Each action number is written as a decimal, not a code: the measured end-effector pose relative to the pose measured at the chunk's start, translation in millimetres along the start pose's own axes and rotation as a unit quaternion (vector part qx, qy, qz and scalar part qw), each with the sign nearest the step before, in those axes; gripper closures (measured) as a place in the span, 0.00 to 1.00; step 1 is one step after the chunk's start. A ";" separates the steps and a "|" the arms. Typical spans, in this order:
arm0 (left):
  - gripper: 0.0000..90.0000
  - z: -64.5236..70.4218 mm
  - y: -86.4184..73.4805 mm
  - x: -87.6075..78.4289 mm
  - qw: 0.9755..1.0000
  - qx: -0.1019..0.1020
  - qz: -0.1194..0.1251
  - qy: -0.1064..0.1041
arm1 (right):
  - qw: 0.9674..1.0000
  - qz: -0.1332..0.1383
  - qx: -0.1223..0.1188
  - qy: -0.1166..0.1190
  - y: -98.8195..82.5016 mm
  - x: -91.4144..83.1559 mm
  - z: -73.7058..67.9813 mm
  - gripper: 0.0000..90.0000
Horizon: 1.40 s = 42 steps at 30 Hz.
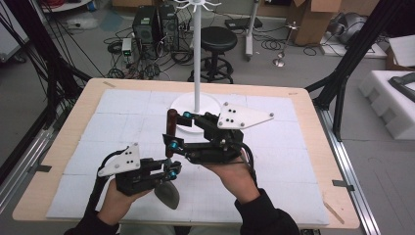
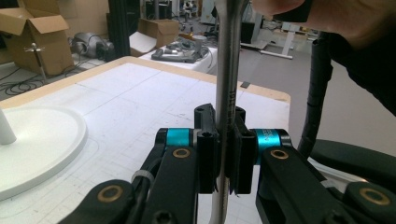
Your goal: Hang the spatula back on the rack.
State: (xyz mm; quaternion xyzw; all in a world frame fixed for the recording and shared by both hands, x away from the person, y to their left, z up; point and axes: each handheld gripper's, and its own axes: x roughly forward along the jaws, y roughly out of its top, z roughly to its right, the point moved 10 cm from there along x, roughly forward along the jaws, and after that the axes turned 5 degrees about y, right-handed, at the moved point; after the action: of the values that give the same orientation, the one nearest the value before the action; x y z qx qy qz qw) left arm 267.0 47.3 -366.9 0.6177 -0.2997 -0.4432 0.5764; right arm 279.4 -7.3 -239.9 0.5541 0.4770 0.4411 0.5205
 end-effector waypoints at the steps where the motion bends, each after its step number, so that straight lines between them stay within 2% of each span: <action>1: 0.93 0.4 -0.3 0.7 1.000 0.000 0.000 0.000 | 1.000 0.001 0.002 0.002 0.3 1.0 -0.2 0.53; 2: 0.93 1.2 -0.8 1.4 1.000 0.001 -0.002 -0.001 | 1.000 -0.004 0.004 0.001 -0.6 1.6 0.7 0.57; 4: 0.93 1.6 -0.8 1.7 1.000 0.002 -0.002 -0.001 | 1.000 -0.004 0.006 0.000 -0.7 2.3 1.0 0.59; 5: 0.93 2.0 -0.7 2.0 1.000 0.003 -0.001 -0.001 | 1.000 -0.006 0.007 0.003 -1.1 2.7 1.1 0.67; 7: 0.93 2.1 -0.5 2.2 1.000 0.003 0.000 -0.002 | 1.000 -0.006 0.008 0.005 -1.0 2.8 0.5 0.70; 8: 0.93 2.0 -0.6 2.0 1.000 0.004 0.000 -0.003 | 1.000 -0.005 0.011 0.007 -0.6 2.1 0.3 0.78; 10: 0.93 2.1 -0.5 1.9 1.000 0.004 0.000 -0.002 | 1.000 -0.003 0.017 0.009 -0.3 1.8 0.2 0.78; 12: 0.93 2.4 0.4 1.2 1.000 0.005 0.004 -0.003 | 0.999 -0.006 0.038 0.020 0.5 1.2 0.2 0.80; 14: 0.93 3.3 1.2 0.7 1.000 0.003 0.007 -0.006 | 0.999 -0.005 0.039 0.023 1.0 1.0 -1.2 0.80; 16: 0.91 5.1 3.7 -0.8 1.000 -0.004 0.016 -0.021 | 0.999 -0.002 0.037 0.032 3.7 1.2 -4.4 0.80; 18: 0.80 6.7 7.6 -3.3 0.999 -0.019 0.028 -0.037 | 0.999 -0.001 0.031 0.038 5.7 1.0 -6.5 0.81; 20: 0.70 7.3 9.6 -6.9 0.998 -0.020 0.034 -0.049 | 0.999 -0.008 0.024 0.048 7.6 0.6 -7.8 0.81; 23: 0.67 8.6 10.1 -8.9 0.997 -0.020 0.036 -0.058 | 0.998 -0.006 0.027 0.059 8.5 -0.3 -7.8 0.81; 26: 0.67 12.6 10.5 -10.1 0.996 -0.019 0.040 -0.077 | 0.995 0.003 0.036 0.093 9.6 -1.7 -7.7 0.81; 27: 0.67 13.7 10.3 -9.7 0.996 -0.019 0.040 -0.080 | 0.991 0.009 0.043 0.124 10.5 -2.3 -10.5 0.81; 28: 0.67 14.7 10.1 -9.1 0.996 -0.020 0.040 -0.083 | 0.991 0.009 0.043 0.124 10.5 -2.3 -10.5 0.81; 30: 0.70 18.0 8.0 -7.6 0.995 -0.013 0.035 -0.091 | 0.987 0.017 0.043 0.152 11.7 -1.9 -13.0 0.81; 32: 0.75 21.0 6.6 -6.5 0.995 -0.006 0.032 -0.099 | 0.982 0.022 0.046 0.182 12.6 -1.1 -16.7 0.81; 33: 0.78 22.9 6.4 -6.6 0.994 -0.003 0.033 -0.104 | 0.980 0.022 0.046 0.190 12.3 -0.7 -17.8 0.81; 34: 0.87 25.2 5.6 -6.5 0.994 0.005 0.033 -0.106 | 0.980 0.019 0.042 0.196 11.2 0.3 -19.0 0.81; 35: 0.92 25.2 5.6 -6.5 0.994 0.005 0.033 -0.106 | 0.980 0.019 0.042 0.196 11.2 0.3 -19.0 0.81; 38: 0.93 26.1 5.2 -6.3 0.994 0.010 0.032 -0.106 | 0.980 0.018 0.037 0.196 10.3 1.3 -19.5 0.80; 39: 0.93 25.1 5.3 -6.1 0.994 0.011 0.032 -0.100 | 0.980 0.018 0.038 0.193 10.1 1.2 -19.4 0.80; 40: 0.93 23.4 5.3 -6.2 0.995 0.009 0.029 -0.092 | 0.984 0.018 0.042 0.174 9.6 1.6 -17.5 0.79; 41: 0.93 22.2 5.2 -6.1 0.996 0.008 0.027 -0.088 | 0.986 0.019 0.037 0.164 9.8 2.0 -16.2 0.76; 42: 0.93 20.6 5.0 -6.0 0.996 0.008 0.026 -0.081 | 0.986 0.019 0.037 0.164 9.8 2.0 -16.2 0.76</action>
State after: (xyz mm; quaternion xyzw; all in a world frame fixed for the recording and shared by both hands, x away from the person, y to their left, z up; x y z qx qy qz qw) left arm 246.8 42.6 -359.6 0.5762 -0.3652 -0.4743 0.5565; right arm 264.4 -2.8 -229.1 0.5018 0.5614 0.5180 0.4058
